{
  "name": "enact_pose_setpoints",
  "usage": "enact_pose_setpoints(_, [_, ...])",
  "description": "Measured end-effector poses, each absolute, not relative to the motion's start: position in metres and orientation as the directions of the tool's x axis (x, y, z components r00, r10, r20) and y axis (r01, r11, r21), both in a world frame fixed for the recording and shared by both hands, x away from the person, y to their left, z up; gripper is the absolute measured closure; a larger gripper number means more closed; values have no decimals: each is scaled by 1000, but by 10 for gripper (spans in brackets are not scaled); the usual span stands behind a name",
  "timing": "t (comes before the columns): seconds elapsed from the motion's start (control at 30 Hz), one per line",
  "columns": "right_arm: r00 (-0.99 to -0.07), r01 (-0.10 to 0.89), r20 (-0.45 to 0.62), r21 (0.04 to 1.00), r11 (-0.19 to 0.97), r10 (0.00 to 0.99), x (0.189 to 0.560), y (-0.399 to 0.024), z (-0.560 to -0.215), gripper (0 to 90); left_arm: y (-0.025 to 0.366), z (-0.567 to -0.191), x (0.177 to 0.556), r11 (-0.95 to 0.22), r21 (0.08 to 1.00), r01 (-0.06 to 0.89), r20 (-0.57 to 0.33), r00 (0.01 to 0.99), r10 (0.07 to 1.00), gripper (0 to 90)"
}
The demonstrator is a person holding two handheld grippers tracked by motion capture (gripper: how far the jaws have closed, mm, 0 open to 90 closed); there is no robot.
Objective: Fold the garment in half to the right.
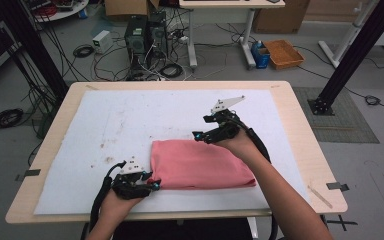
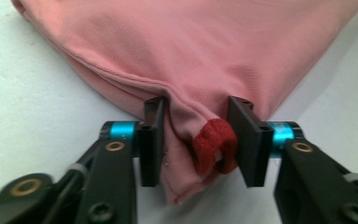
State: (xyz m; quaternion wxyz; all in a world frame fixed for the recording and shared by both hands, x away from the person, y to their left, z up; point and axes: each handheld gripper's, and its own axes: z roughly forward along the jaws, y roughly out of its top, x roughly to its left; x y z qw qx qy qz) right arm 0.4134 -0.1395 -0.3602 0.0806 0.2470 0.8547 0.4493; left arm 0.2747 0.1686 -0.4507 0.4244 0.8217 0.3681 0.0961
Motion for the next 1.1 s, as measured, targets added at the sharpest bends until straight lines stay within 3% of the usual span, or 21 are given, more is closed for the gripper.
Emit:
enact_pose_setpoints(0.3, [-880,361,105,783,507,464,433,-93,-370,220,177,-452,281,-324,783,531,-215,719,661,769])
enact_pose_setpoints(0.8, [-913,365,114,657,660,391,444,-6,-411,242,184,-452,282,-248,804,540,-303,732,611,795])
enact_pose_setpoints(1.0, [-932,334,96,595,731,348,444,12,-431,516,185,-452,282,-255,804,537,-302,738,604,795])
enact_pose_setpoints(1.03, [-934,329,90,588,738,344,442,15,-433,530,186,-452,282,-254,805,536,-301,738,604,796])
enact_pose_setpoints(1.1, [-938,314,69,592,742,341,440,18,-432,663,188,-452,283,-250,807,535,-304,739,602,796])
